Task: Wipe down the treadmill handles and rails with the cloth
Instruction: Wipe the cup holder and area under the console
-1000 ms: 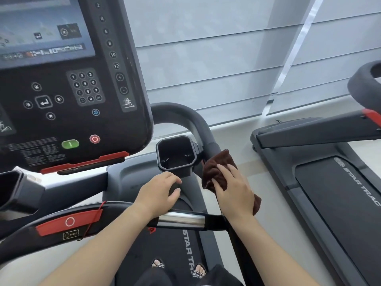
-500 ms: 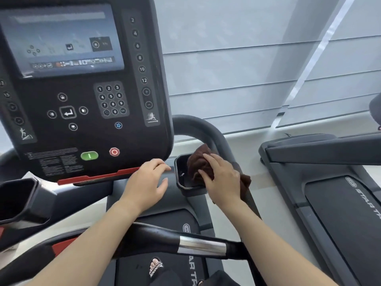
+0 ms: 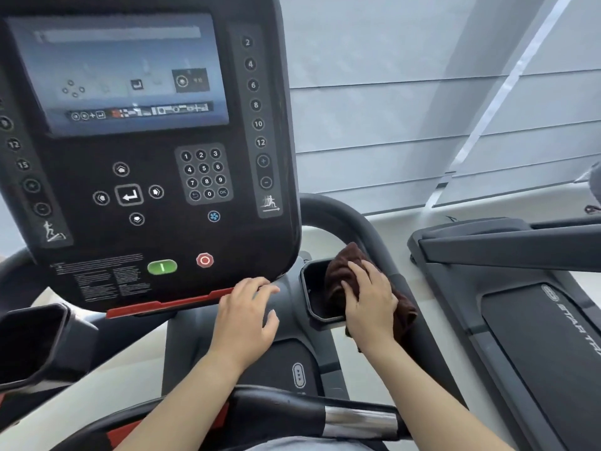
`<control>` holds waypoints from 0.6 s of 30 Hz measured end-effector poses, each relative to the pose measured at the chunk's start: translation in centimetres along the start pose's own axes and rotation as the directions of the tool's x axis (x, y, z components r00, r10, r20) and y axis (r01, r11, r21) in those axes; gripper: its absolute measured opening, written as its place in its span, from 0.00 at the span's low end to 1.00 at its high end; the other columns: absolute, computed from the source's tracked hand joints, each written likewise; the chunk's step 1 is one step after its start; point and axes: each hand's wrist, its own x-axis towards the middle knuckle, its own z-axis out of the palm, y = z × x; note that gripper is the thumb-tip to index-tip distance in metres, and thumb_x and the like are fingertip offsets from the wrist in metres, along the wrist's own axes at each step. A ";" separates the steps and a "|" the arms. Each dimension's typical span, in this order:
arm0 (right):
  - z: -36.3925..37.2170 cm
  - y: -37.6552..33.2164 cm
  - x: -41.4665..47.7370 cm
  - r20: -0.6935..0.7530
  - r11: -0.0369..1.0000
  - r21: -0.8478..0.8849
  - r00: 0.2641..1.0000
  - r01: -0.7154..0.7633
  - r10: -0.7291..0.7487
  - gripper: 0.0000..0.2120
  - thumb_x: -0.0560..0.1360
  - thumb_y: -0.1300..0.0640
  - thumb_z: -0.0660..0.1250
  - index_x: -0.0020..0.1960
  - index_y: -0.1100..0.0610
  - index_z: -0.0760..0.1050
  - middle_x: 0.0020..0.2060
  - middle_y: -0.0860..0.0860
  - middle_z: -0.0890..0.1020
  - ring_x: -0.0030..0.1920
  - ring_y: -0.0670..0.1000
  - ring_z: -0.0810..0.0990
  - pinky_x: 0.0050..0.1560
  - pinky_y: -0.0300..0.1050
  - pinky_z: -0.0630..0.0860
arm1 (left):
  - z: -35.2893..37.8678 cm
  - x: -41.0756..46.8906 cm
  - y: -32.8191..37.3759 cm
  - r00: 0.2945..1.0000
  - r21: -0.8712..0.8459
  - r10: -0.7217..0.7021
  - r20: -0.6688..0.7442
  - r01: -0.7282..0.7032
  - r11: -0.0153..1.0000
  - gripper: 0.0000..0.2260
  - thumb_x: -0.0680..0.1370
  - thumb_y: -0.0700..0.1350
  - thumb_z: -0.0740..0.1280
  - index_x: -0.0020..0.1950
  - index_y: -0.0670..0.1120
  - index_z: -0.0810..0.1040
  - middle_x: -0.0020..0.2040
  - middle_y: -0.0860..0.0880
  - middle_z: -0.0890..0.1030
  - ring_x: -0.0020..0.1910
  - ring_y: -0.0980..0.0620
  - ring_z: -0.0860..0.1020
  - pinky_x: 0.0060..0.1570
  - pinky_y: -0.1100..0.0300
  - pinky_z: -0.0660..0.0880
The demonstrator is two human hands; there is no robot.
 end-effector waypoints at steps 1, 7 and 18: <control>0.0 -0.2 0.5 -0.008 0.999 0.027 1.000 -0.020 0.020 0.16 0.77 0.54 0.63 0.64 0.49 0.72 0.66 0.50 0.72 0.67 0.54 0.67 0.64 0.61 0.64 | 0.1 0.0 0.0 1.000 0.005 -0.004 0.010 0.004 1.000 0.16 0.69 0.43 0.69 0.56 0.50 0.76 0.58 0.52 0.77 0.62 0.49 0.72 0.53 0.51 0.70; -0.8 -0.7 1.6 -0.012 0.995 0.101 1.000 0.003 -0.002 0.15 0.77 0.55 0.64 0.62 0.48 0.74 0.64 0.47 0.75 0.65 0.53 0.70 0.63 0.57 0.66 | 0.4 0.2 0.0 0.999 0.014 -0.030 0.039 0.029 0.999 0.17 0.70 0.45 0.66 0.59 0.52 0.74 0.61 0.53 0.74 0.65 0.50 0.68 0.58 0.51 0.67; -0.6 -1.7 3.2 0.151 0.984 -0.067 0.976 0.167 -0.155 0.16 0.78 0.51 0.61 0.66 0.46 0.70 0.66 0.47 0.73 0.65 0.54 0.69 0.60 0.58 0.70 | -0.3 -0.3 -0.7 0.989 0.014 -0.131 -0.068 0.132 0.991 0.17 0.68 0.45 0.67 0.57 0.53 0.74 0.59 0.55 0.74 0.62 0.53 0.70 0.55 0.55 0.55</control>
